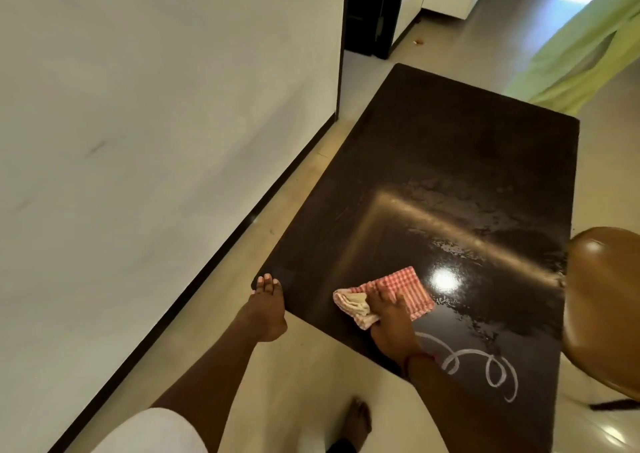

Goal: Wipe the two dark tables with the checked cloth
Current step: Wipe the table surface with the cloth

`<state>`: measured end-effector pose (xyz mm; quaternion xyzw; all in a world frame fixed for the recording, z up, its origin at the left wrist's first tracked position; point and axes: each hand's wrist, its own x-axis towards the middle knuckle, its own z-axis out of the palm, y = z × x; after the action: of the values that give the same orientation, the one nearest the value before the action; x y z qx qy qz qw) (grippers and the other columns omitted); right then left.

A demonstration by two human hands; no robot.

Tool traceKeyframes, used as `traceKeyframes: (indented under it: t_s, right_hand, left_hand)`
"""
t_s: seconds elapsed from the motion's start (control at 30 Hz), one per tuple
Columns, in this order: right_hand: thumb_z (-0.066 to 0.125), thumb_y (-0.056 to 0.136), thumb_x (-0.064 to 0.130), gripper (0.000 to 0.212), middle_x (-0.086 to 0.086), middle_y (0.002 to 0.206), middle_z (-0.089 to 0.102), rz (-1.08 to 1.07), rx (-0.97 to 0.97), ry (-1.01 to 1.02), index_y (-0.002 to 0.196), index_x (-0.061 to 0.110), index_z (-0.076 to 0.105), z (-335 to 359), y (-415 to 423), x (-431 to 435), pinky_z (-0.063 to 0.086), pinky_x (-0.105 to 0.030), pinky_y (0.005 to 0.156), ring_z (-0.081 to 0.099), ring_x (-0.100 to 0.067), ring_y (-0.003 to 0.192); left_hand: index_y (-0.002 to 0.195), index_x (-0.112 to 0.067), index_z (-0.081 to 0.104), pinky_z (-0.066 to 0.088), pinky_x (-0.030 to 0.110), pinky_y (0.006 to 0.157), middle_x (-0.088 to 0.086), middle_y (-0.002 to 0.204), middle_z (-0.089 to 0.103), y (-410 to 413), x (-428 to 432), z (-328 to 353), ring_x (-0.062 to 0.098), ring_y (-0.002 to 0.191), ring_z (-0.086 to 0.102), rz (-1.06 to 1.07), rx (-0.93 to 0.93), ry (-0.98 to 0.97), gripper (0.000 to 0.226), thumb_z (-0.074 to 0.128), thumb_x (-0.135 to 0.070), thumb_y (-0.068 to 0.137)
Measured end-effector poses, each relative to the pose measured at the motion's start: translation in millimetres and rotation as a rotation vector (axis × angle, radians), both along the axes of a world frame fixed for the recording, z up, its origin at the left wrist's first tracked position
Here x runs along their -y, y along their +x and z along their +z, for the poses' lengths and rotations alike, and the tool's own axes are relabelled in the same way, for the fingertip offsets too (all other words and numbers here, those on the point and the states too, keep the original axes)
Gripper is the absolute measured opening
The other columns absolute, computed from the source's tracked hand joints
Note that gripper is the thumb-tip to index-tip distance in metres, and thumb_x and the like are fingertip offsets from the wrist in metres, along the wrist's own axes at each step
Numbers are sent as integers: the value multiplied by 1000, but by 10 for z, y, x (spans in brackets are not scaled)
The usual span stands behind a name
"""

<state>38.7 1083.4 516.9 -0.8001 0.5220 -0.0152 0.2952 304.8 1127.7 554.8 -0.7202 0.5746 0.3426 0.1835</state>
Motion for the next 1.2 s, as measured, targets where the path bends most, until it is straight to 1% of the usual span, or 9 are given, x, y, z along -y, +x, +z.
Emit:
traceKeyframes:
  t_s: [0.2,0.3,0.47,0.6,0.73,0.83,0.97,1.07,1.2]
  right_hand:
    - [40,89,38,49,-1,146,46,403,0,6,134,25,53,-117,-336,-283,7,-43,119,29,-18,142]
    - [51,85,45,57,-7,144,47,176,14,-22,136,21,51,-131,-587,-18,1,-29,115,36,-24,139]
    - [45,86,38,63,-16,151,35,-140,-6,-41,143,12,39,1,-631,28,8,-43,116,28,-31,142]
    - [29,82,41,65,-12,143,48,186,55,-24,135,11,51,-44,-461,-526,1,-40,117,33,-29,140]
    - [41,83,33,52,-7,137,56,341,26,-83,130,18,57,-94,-720,-458,11,-36,115,44,-23,133]
    - [45,81,34,57,-13,142,49,81,20,-68,135,15,52,-59,-951,-180,6,-28,112,44,-30,134]
    - [41,81,36,64,-14,149,39,-231,-3,-50,142,14,43,69,-952,-76,10,-40,115,32,-29,141]
    - [45,79,26,55,-17,138,52,-81,73,-69,130,8,57,36,-818,-421,11,-42,115,42,-36,133]
    - [43,76,25,58,-5,141,52,316,12,-100,132,18,55,-96,-1055,-646,3,-36,115,37,-20,138]
  left_hand:
    - [150,2,-12,7,42,120,22,159,-17,-6,1,-16,36,147,-17,-6,1,0,84,48,-19,95]
    - [150,1,-12,7,43,120,21,159,-18,-1,-10,-45,36,147,-17,12,1,-7,84,48,-20,95]
    - [152,-2,-7,7,44,121,19,160,-14,-31,-50,-46,34,148,-14,76,-15,-57,85,50,-23,93]
    - [154,-7,7,9,46,121,18,162,6,-322,-116,-21,34,150,0,150,-1,-327,81,54,-29,92]
    - [155,-13,7,5,44,121,12,163,2,-857,-145,44,30,150,-5,11,-109,-412,80,54,-30,92]
    - [155,-16,11,9,42,122,10,163,4,-1121,-191,30,29,150,-2,-112,-121,-382,75,52,-32,94]
    - [153,-19,21,13,43,122,11,161,13,-1193,-267,-25,29,149,9,-242,-65,-341,68,51,-35,94]
    - [154,-23,19,13,43,122,10,162,9,-1185,-292,-76,30,150,7,-276,-40,-310,71,53,-36,93]
    - [154,-25,15,13,44,121,9,163,5,-1216,-306,-97,30,150,3,-271,-54,-273,74,54,-35,92]
